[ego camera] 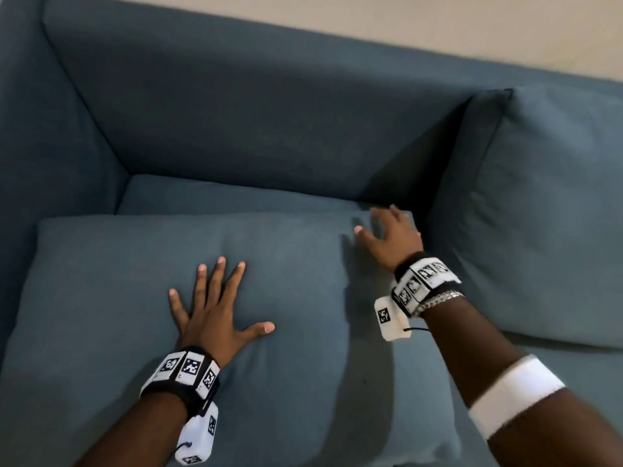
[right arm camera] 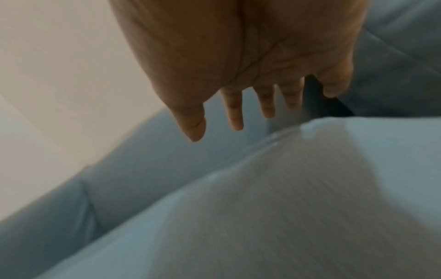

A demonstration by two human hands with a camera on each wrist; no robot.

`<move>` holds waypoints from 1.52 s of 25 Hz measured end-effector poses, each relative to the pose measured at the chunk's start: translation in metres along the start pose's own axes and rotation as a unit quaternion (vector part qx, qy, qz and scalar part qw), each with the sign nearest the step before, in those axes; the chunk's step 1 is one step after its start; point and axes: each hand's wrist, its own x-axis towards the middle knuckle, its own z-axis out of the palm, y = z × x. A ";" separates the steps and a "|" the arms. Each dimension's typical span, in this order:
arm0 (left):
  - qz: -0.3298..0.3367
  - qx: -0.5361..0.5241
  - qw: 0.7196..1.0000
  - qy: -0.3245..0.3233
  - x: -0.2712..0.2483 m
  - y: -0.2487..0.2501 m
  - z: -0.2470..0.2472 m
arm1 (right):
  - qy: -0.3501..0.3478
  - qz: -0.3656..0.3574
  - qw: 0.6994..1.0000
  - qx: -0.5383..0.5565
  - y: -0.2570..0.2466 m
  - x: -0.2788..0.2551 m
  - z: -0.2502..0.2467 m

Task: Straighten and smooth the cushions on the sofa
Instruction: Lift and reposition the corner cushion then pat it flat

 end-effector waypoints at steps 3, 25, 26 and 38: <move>0.000 -0.006 1.000 0.005 0.004 0.001 0.000 | 0.254 -0.092 0.948 0.169 -0.033 -0.012 -0.053; 0.083 -0.038 0.996 -0.002 -0.012 -0.035 -0.013 | 0.147 -0.117 0.981 0.037 -0.181 -0.053 0.030; 0.091 -0.028 0.995 -0.004 -0.012 -0.045 -0.016 | 0.236 -0.131 0.960 0.076 -0.189 -0.059 0.032; -0.034 -0.073 0.997 0.005 -0.017 -0.227 -0.045 | 0.184 -0.115 0.976 -0.012 -0.261 -0.097 0.126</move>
